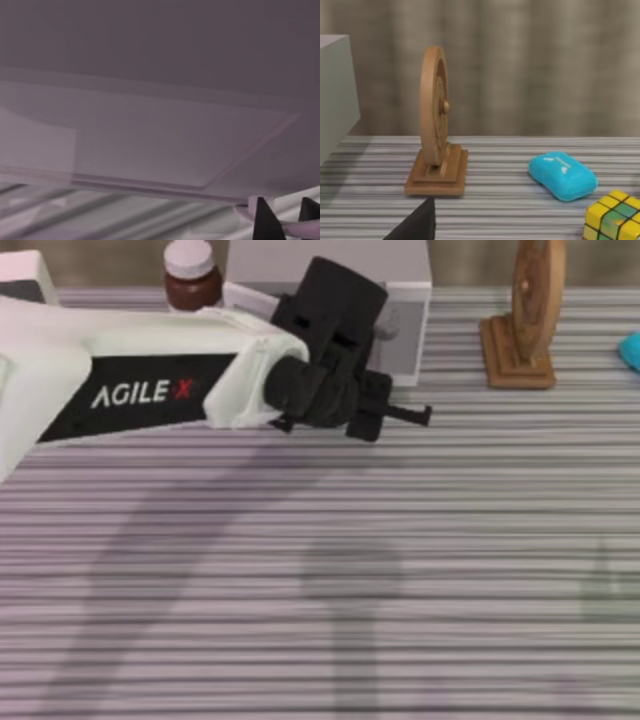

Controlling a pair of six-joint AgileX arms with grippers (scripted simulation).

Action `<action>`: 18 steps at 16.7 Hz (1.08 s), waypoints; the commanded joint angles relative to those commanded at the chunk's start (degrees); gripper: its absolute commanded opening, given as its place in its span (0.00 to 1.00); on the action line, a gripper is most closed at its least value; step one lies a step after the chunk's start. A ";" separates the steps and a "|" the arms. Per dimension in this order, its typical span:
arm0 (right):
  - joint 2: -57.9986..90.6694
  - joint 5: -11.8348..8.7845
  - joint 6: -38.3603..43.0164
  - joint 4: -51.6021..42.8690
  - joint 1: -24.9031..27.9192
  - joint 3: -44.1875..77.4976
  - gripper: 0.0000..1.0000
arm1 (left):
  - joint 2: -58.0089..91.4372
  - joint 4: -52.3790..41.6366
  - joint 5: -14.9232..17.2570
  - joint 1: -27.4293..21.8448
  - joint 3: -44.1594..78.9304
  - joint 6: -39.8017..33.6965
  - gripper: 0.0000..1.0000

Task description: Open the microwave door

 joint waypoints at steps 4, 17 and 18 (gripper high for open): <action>0.00 0.00 0.00 0.00 0.00 0.00 1.00 | -0.58 0.37 1.23 -0.01 -1.13 0.99 0.00; 0.00 0.00 0.00 0.00 0.00 0.00 1.00 | -2.17 1.55 2.95 1.00 -3.32 3.51 0.00; 0.00 0.00 0.00 0.00 0.00 0.00 1.00 | -2.17 1.55 2.95 1.00 -3.32 3.51 0.00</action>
